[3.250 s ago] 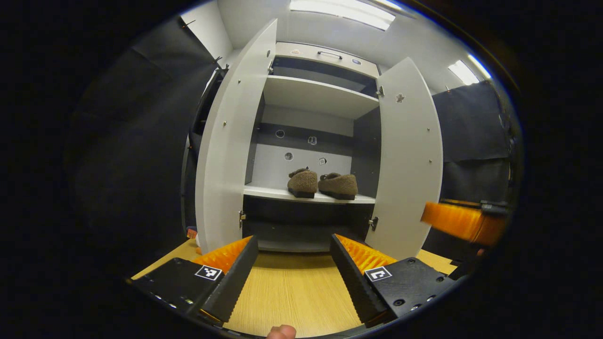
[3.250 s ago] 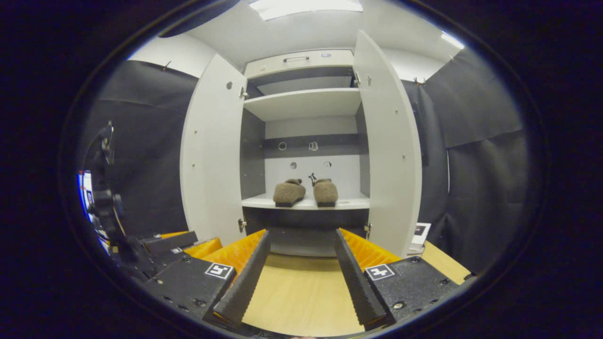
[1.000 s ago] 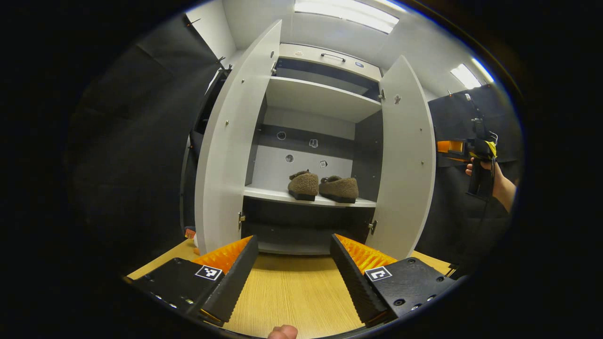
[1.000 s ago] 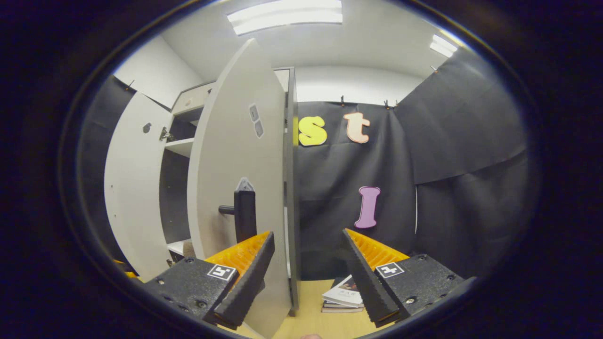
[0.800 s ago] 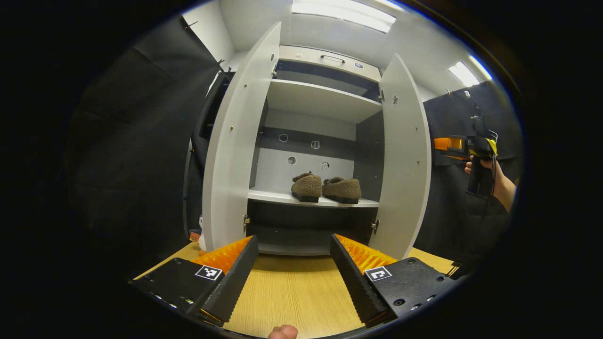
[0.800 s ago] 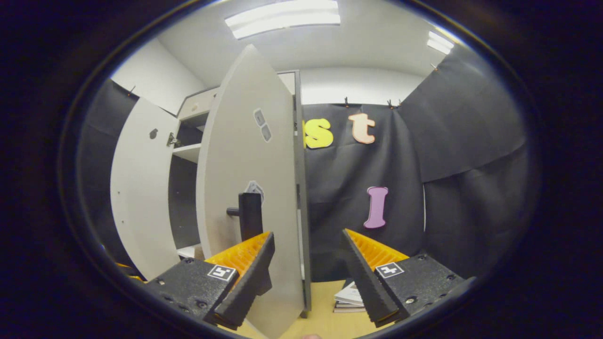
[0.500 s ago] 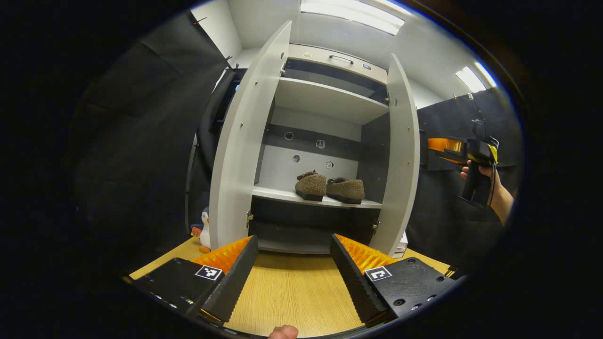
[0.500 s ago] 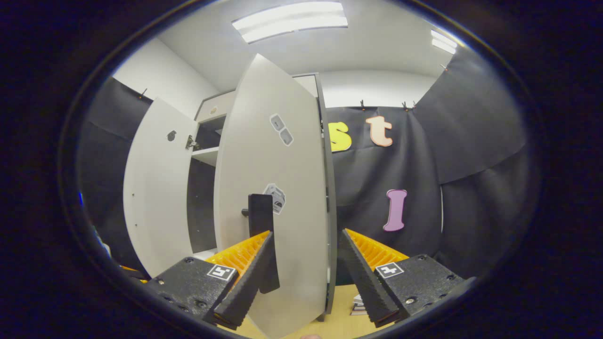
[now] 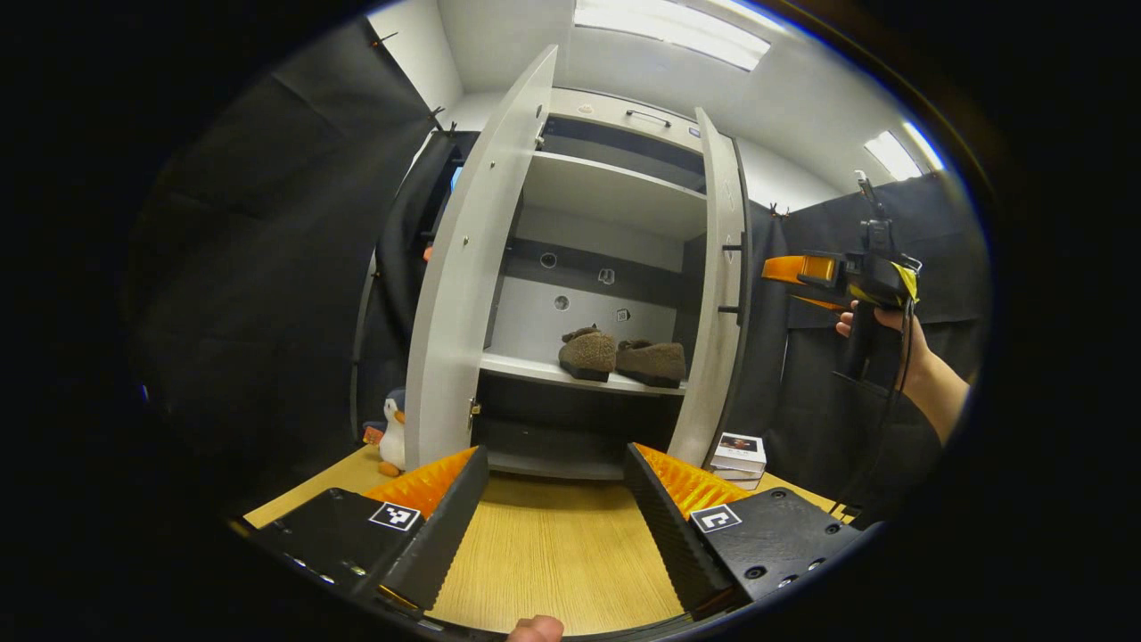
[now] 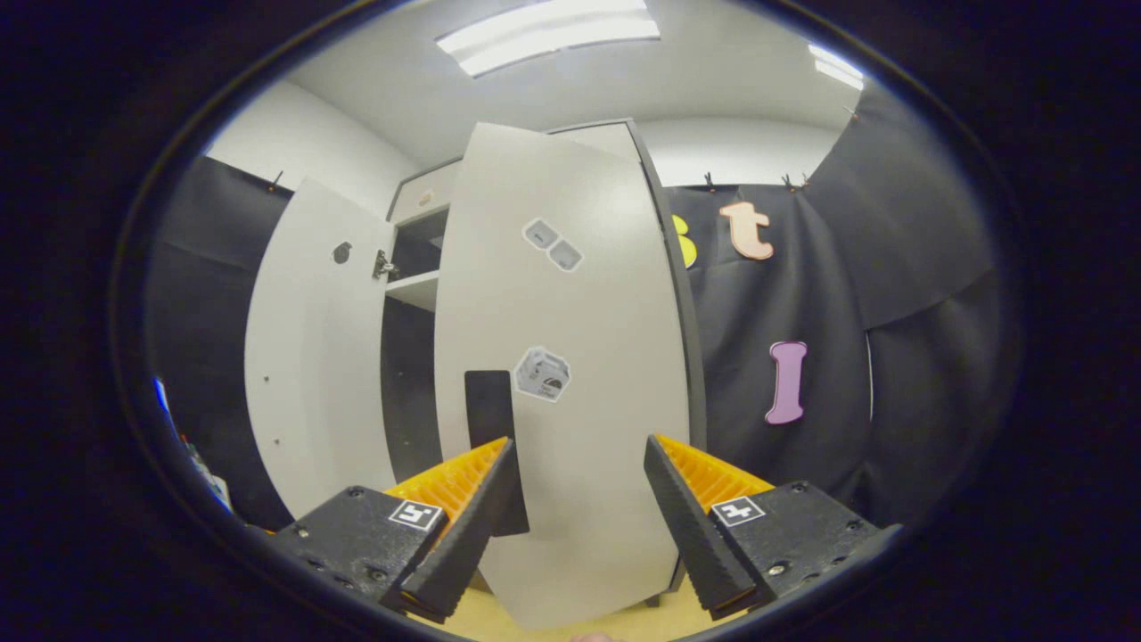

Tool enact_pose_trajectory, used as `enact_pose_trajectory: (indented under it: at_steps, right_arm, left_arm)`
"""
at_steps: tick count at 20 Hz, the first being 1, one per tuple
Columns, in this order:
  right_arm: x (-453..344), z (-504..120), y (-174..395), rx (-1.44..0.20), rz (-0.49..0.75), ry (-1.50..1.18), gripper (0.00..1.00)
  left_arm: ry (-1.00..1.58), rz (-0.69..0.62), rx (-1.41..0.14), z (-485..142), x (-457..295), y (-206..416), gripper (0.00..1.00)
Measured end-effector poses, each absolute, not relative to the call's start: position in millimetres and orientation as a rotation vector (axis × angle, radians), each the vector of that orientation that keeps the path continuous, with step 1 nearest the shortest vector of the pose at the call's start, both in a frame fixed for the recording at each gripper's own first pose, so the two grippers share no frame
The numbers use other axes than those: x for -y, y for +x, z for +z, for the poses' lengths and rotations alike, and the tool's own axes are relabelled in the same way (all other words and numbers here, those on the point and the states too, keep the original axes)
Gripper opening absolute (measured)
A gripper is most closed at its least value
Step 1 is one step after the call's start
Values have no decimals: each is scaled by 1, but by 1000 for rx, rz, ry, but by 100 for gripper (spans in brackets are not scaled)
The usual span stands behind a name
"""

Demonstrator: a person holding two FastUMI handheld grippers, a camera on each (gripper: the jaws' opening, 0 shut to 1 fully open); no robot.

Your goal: Grab one shoe with the right hand and put it into the shoe cabinet, grab the other shoe with the left hand and put it into the shoe cabinet; then close the right door with the right hand and the left door with the left hand.

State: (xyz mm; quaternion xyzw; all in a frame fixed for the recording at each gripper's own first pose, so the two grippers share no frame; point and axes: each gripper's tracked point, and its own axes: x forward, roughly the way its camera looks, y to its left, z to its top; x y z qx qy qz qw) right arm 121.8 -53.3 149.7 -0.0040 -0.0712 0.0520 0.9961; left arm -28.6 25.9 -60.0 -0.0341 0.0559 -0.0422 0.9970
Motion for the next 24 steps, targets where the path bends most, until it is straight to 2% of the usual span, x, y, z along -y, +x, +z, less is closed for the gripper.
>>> enact_pose_trajectory:
  at_steps: [5,13,17,22,24]
  right_arm:
    - [44,128,82,148,57,-16,94]
    - [32,46,16,94,-43,-73,95]
    - [33,9,-3,61,-108,-114,96]
    - [23,-27,-15,-8,-104,-81,95]
    - [23,-27,-12,-16,-93,-78,96]
  left_arm:
    - [-93,-126,-97,-47,-15,-25,94]
    - [-102,-183,-85,-37,1,-15,94]
    - [-105,-208,-80,-34,11,-15,94]
    - [-124,-229,-70,-28,16,-15,94]
    - [-161,-288,-28,-11,26,-16,94]
